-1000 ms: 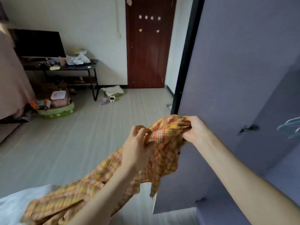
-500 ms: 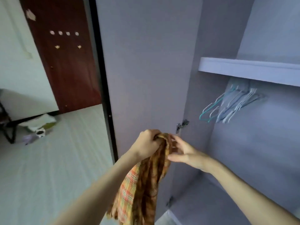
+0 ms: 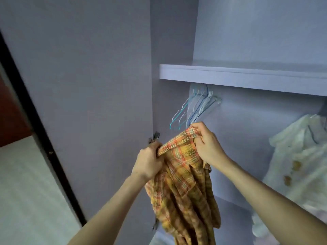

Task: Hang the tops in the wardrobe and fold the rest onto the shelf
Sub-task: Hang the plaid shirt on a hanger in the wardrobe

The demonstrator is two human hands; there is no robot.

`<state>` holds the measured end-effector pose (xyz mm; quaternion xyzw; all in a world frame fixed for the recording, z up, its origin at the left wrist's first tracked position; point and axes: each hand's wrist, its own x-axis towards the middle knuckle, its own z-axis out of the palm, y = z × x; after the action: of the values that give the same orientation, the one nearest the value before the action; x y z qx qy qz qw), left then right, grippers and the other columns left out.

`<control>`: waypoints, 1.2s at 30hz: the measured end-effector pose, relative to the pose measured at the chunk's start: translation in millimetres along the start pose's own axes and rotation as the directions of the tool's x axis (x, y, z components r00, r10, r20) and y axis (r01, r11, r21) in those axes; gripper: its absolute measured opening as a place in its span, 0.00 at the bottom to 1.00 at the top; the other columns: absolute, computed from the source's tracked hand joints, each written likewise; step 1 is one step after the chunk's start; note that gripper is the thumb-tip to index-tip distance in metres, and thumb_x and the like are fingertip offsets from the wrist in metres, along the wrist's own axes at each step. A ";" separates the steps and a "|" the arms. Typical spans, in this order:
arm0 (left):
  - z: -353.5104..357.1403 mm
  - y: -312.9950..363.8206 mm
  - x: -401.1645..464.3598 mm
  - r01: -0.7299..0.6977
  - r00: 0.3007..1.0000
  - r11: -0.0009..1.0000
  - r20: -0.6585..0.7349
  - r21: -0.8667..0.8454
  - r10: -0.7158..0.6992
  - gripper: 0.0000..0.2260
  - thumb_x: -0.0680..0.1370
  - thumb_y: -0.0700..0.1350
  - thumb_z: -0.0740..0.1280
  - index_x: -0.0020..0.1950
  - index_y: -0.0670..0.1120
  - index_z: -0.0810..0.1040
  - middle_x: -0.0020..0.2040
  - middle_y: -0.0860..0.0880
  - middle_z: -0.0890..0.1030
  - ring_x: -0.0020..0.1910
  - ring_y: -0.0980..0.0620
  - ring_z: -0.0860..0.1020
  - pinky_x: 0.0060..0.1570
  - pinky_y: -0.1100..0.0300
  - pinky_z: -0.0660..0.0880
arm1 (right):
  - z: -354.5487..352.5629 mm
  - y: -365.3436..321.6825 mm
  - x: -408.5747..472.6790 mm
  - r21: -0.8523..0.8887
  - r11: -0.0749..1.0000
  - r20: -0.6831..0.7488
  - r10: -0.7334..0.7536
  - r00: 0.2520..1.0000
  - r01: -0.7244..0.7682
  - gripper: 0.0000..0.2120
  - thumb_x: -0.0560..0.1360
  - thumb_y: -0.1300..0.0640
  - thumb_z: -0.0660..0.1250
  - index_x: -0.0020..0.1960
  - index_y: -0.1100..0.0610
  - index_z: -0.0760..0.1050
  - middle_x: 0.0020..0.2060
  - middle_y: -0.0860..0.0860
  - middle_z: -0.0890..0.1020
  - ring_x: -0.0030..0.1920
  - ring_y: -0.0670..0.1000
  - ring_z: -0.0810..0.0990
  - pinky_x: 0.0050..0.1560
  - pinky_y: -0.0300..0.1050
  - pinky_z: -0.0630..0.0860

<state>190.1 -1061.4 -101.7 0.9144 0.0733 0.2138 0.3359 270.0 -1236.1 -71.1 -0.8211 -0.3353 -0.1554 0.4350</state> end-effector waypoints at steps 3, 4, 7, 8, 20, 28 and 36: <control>16.9 -8.4 10.7 0.010 1.000 0.997 -0.003 0.073 -0.010 0.10 0.75 0.42 0.63 0.55 0.48 0.78 0.50 0.47 0.81 0.48 0.42 0.79 0.42 0.57 0.71 | -18.8 14.1 0.9 0.076 0.997 -0.135 0.035 0.990 -0.024 0.18 0.76 0.69 0.54 0.52 0.46 0.66 0.37 0.48 0.76 0.36 0.47 0.75 0.36 0.48 0.70; 21.1 -9.9 15.3 0.023 1.000 0.992 -0.003 0.122 -0.023 0.10 0.76 0.45 0.63 0.56 0.48 0.78 0.54 0.48 0.80 0.50 0.42 0.78 0.46 0.55 0.73 | -22.5 18.9 -0.7 0.087 0.996 -0.164 0.032 0.986 -0.018 0.20 0.76 0.70 0.54 0.51 0.43 0.65 0.38 0.47 0.76 0.37 0.46 0.75 0.37 0.45 0.71; 37.7 -8.9 34.1 0.037 0.994 0.945 -0.106 0.325 -0.002 0.13 0.76 0.51 0.64 0.59 0.50 0.78 0.62 0.50 0.73 0.60 0.45 0.71 0.64 0.49 0.62 | -28.2 43.3 -5.2 0.078 0.997 -0.177 0.038 0.983 -0.025 0.23 0.76 0.69 0.54 0.49 0.38 0.64 0.37 0.45 0.76 0.37 0.41 0.75 0.36 0.39 0.72; 43.1 -8.0 40.7 0.043 0.985 0.936 -0.171 0.350 0.019 0.13 0.76 0.51 0.65 0.59 0.50 0.78 0.63 0.49 0.71 0.61 0.44 0.69 0.66 0.47 0.58 | -29.3 55.0 -4.5 0.078 0.996 -0.184 0.063 0.981 -0.049 0.23 0.76 0.68 0.54 0.49 0.37 0.63 0.38 0.45 0.76 0.37 0.42 0.76 0.38 0.42 0.73; 85.1 -1.5 125.4 0.070 0.987 0.954 -0.161 0.292 -0.024 0.10 0.81 0.50 0.56 0.51 0.46 0.74 0.45 0.45 0.81 0.46 0.39 0.77 0.42 0.52 0.70 | -34.2 189.7 74.8 0.421 0.701 0.344 0.464 0.816 -0.576 0.17 0.75 0.72 0.54 0.58 0.58 0.74 0.48 0.53 0.80 0.44 0.49 0.79 0.42 0.37 0.74; 88.7 0.0 144.3 0.145 0.954 0.854 -0.298 0.500 0.012 0.08 0.81 0.46 0.55 0.56 0.47 0.71 0.35 0.45 0.80 0.37 0.38 0.78 0.32 0.56 0.63 | 25.9 218.3 174.1 0.386 0.657 0.188 0.632 0.752 -0.648 0.12 0.80 0.51 0.60 0.44 0.59 0.74 0.35 0.53 0.77 0.31 0.49 0.74 0.30 0.40 0.69; 76.8 -3.5 150.0 0.203 0.970 0.808 -0.226 0.554 -0.089 0.07 0.82 0.44 0.51 0.55 0.47 0.67 0.36 0.47 0.78 0.38 0.40 0.78 0.35 0.53 0.70 | 45.2 236.3 200.3 0.271 0.683 0.086 0.684 0.724 -0.678 0.12 0.76 0.65 0.58 0.35 0.62 0.72 0.38 0.61 0.80 0.28 0.55 0.74 0.28 0.40 0.69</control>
<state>358.6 -1061.8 -105.1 0.9399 0.2361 0.2410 0.0526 576.0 -1209.7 -131.7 -0.8135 -0.0202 0.0578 0.5783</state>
